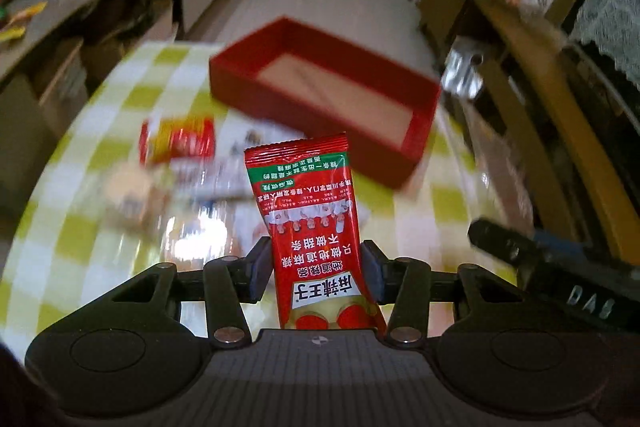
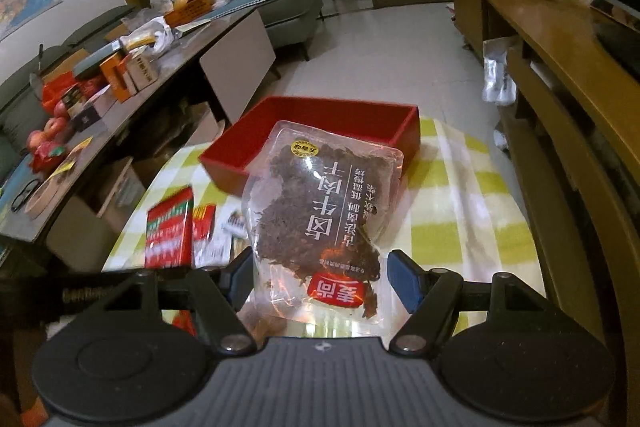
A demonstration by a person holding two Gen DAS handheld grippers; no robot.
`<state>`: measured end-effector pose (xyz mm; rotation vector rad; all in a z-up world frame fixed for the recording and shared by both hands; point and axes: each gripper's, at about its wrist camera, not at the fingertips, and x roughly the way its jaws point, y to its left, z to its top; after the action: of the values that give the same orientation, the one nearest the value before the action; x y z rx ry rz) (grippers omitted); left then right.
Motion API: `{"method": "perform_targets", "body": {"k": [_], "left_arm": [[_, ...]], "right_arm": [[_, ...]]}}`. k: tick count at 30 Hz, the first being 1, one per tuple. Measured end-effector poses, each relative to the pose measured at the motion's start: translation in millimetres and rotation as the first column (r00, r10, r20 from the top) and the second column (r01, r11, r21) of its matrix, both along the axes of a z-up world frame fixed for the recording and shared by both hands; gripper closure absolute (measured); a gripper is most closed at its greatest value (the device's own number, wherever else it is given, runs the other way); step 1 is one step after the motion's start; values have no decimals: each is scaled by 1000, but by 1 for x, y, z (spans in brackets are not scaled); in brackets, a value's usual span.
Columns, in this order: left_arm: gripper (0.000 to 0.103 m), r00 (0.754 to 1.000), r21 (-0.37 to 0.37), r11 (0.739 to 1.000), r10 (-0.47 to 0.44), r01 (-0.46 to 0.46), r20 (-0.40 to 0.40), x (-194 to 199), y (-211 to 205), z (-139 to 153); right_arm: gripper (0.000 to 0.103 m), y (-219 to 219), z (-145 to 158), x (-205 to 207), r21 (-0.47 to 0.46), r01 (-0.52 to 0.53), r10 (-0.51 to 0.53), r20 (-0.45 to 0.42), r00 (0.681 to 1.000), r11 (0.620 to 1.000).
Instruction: Organize snacks
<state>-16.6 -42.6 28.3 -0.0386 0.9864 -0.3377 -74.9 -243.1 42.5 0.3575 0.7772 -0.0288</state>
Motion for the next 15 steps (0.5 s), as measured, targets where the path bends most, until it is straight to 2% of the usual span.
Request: {"method": "perform_targets", "body": {"k": [4, 9, 15], "left_arm": [[48, 999, -3, 1000, 0, 1, 46, 56, -14, 4], [48, 994, -17, 1000, 15, -14, 107, 128, -34, 2], [48, 992, 22, 1000, 10, -13, 122, 201, -61, -32]], "right_arm": [[23, 6, 0, 53, -57, -21, 21, -2, 1000, 998], [23, -1, -20, 119, -93, -7, 3, -44, 999, 996], [23, -8, -56, 179, -114, -9, -3, -102, 995, 993]]}}
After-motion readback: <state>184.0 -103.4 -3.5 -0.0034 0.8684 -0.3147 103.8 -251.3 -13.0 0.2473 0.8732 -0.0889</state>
